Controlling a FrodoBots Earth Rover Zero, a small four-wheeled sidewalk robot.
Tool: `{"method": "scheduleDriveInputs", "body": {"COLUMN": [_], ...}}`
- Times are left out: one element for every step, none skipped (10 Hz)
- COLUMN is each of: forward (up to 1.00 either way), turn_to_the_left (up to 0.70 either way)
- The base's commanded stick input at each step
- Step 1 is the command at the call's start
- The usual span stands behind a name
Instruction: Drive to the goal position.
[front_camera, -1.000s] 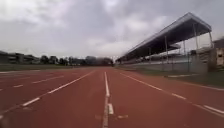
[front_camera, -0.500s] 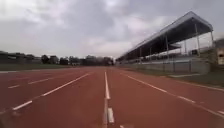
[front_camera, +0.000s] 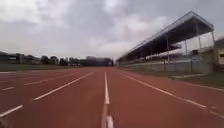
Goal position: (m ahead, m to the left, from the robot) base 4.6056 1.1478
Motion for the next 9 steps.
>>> {"method": "scheduleDriveInputs", "body": {"forward": [0.45,0.45,0.45,0.45,0.45,0.45,0.45,0.45,0.45], "turn_to_the_left": [0.01,0.01,0.01,0.01,0.01,0.01,0.01,0.01,0.01]}}
